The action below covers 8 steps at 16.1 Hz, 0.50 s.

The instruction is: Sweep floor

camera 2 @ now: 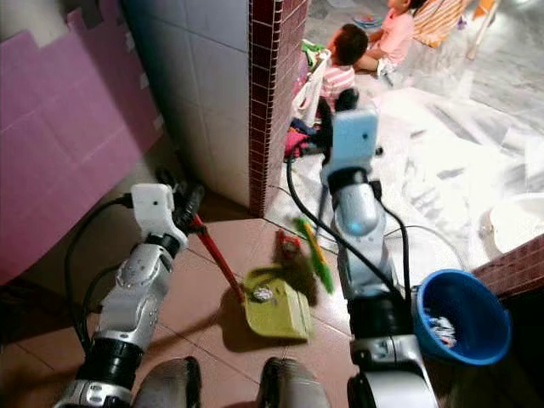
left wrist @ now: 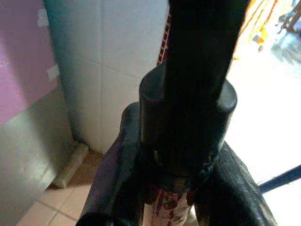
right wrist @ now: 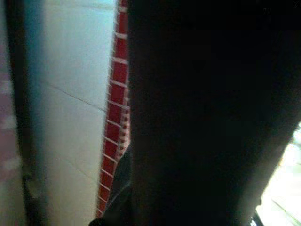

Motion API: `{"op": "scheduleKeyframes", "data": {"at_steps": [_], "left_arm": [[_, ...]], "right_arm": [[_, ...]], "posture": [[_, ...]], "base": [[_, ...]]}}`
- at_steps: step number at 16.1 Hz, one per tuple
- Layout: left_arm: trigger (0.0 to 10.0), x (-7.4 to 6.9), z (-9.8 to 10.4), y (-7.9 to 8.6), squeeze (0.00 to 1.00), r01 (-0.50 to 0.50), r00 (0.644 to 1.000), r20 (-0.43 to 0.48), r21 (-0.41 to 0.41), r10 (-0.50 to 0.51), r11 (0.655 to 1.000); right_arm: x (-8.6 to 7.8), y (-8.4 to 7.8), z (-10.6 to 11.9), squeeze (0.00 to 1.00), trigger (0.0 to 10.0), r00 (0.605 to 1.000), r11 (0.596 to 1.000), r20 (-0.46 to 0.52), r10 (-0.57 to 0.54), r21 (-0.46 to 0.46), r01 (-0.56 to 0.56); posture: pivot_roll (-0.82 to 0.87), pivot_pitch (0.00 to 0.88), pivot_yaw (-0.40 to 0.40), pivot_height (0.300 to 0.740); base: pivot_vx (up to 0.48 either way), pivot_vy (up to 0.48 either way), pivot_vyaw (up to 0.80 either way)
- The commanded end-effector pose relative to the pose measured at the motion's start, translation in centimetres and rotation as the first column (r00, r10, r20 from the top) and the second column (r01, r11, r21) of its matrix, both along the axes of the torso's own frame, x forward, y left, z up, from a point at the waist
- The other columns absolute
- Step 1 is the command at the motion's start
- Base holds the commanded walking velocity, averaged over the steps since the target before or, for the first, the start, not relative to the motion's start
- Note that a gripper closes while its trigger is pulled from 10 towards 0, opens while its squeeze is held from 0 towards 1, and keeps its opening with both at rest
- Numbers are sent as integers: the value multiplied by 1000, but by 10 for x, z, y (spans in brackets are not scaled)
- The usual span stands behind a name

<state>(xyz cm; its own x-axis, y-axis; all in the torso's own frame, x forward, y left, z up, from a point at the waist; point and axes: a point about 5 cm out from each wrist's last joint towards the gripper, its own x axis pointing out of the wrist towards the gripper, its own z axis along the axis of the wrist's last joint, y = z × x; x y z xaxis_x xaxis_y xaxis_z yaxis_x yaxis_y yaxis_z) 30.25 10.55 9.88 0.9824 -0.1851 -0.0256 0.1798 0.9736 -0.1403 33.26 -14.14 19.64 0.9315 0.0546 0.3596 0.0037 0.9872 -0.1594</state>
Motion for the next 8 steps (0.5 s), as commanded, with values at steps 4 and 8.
{"op": "scheduleKeyframes", "data": {"at_steps": [4,8], "left_arm": [[10000,-7,8,2,0,20,999,29,13,-20,1000],[10000,-10,13,0,0,35,999,35,3,-35,999]], "right_arm": [[-6,-1,-25,0,10000,996,996,-71,-49,-77,43],[-8,13,-43,0,10000,988,999,-150,-22,-48,15]], "posture": [[-32,115,26,740],[-12,105,9,740]], "base": [[0,0,0],[0,0,0]]}}
